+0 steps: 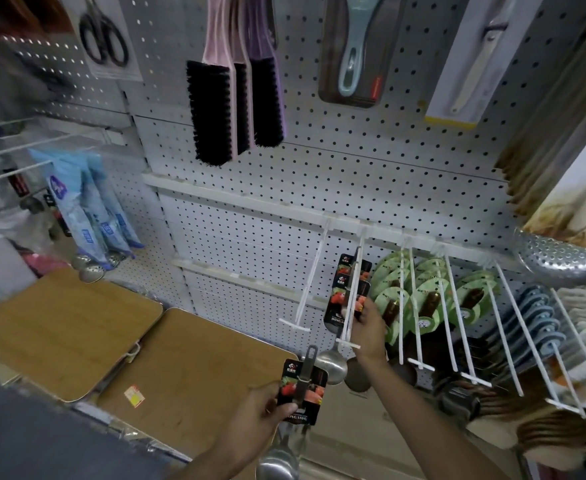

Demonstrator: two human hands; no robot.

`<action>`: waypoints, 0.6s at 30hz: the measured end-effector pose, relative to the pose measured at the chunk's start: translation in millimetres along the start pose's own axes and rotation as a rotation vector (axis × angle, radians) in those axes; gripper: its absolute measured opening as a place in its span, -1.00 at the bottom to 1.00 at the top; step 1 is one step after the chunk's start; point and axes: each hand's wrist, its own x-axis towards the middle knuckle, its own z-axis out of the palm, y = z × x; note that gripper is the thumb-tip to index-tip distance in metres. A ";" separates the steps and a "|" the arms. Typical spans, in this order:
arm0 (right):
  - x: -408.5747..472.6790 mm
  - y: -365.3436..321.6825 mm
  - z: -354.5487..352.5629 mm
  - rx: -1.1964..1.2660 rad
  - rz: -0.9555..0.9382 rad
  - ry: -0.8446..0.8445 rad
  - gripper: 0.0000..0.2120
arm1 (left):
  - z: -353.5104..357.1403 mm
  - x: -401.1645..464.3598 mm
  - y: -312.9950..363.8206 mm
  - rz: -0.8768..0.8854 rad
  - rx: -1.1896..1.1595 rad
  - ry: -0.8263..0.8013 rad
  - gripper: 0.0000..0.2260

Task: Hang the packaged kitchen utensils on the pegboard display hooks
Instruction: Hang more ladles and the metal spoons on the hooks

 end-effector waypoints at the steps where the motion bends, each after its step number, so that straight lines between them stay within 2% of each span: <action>1: 3.9 2.5 2.2 -0.015 -0.006 0.006 -0.76 | 0.0 0.7 0.0 -0.002 0.015 0.000 -0.78; 4: 27.3 33.6 12.5 -0.028 -0.032 0.013 -0.70 | 0.2 2.9 -0.1 -0.005 0.026 -0.004 -0.78; 9: 17.1 2.3 9.9 -0.056 -0.049 0.041 -0.78 | 2.0 4.0 2.4 -0.002 0.046 -0.001 -0.78; 14: 27.2 18.2 11.7 -0.100 -0.078 0.035 -0.80 | 4.1 4.5 2.9 -0.008 0.039 0.007 -0.77; 18: 20.4 6.5 7.0 -0.142 -0.094 0.044 -0.77 | 3.6 4.1 1.2 0.002 0.021 0.006 -0.67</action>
